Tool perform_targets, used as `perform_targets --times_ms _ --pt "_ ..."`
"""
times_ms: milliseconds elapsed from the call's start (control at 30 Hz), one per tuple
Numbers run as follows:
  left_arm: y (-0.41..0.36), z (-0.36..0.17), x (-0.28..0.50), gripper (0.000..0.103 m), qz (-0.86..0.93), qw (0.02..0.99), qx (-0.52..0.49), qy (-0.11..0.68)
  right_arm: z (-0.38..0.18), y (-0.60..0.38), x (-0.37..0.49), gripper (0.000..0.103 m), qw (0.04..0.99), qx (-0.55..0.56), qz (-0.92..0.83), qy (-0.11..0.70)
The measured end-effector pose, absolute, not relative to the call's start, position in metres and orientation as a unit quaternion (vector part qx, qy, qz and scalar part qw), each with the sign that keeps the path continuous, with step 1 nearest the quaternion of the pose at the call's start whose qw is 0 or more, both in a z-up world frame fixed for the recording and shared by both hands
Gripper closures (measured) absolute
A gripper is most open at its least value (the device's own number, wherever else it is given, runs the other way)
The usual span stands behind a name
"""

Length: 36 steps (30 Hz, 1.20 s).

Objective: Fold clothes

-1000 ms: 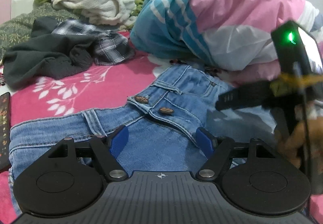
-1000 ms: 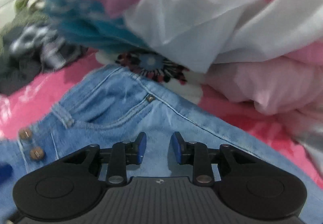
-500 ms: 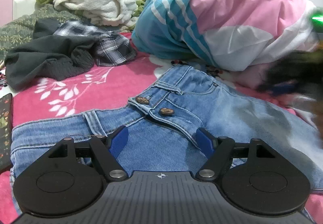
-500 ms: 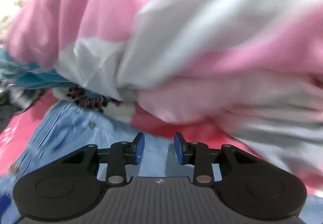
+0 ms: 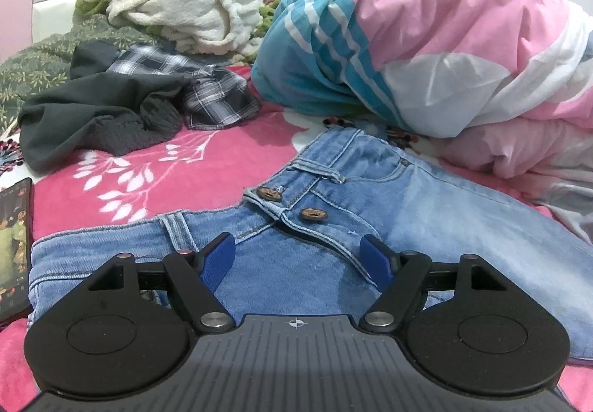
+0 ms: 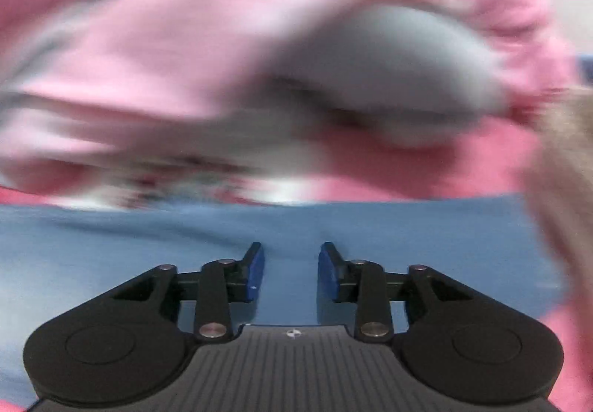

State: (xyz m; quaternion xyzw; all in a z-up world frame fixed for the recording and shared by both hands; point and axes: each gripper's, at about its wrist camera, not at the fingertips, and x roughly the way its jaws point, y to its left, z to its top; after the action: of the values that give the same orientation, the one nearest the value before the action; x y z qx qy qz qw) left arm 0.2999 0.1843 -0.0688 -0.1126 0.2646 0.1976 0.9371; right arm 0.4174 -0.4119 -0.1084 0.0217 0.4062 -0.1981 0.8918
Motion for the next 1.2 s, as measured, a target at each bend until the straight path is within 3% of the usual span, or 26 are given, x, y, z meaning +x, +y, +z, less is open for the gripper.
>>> perform_targets --times_ms 200,300,567,800,967,1200 --pt "0.185 -0.066 0.297 0.028 0.207 0.937 -0.108 0.259 -0.086 -0.522 0.305 0.060 0.863 0.113 -0.312 0.381" --pt "0.185 -0.062 0.294 0.028 0.210 0.938 -0.105 0.254 -0.051 -0.533 0.225 0.060 0.890 0.166 -0.275 0.324" --pt "0.143 -0.045 0.255 0.028 0.163 0.961 -0.042 0.218 0.007 -0.496 0.028 0.055 0.941 0.194 -0.148 0.233" --pt "0.090 -0.014 0.164 0.025 0.040 0.979 0.019 0.199 -0.014 -0.455 -0.023 0.047 0.934 0.252 -0.030 0.253" --pt "0.055 -0.005 0.095 0.006 -0.044 0.977 0.084 0.193 -0.026 -0.379 -0.009 0.043 0.950 0.143 0.059 0.273" --pt "0.031 -0.025 0.053 0.005 -0.049 0.967 0.114 0.221 -0.050 -0.278 -0.020 0.041 0.966 -0.028 0.092 0.239"
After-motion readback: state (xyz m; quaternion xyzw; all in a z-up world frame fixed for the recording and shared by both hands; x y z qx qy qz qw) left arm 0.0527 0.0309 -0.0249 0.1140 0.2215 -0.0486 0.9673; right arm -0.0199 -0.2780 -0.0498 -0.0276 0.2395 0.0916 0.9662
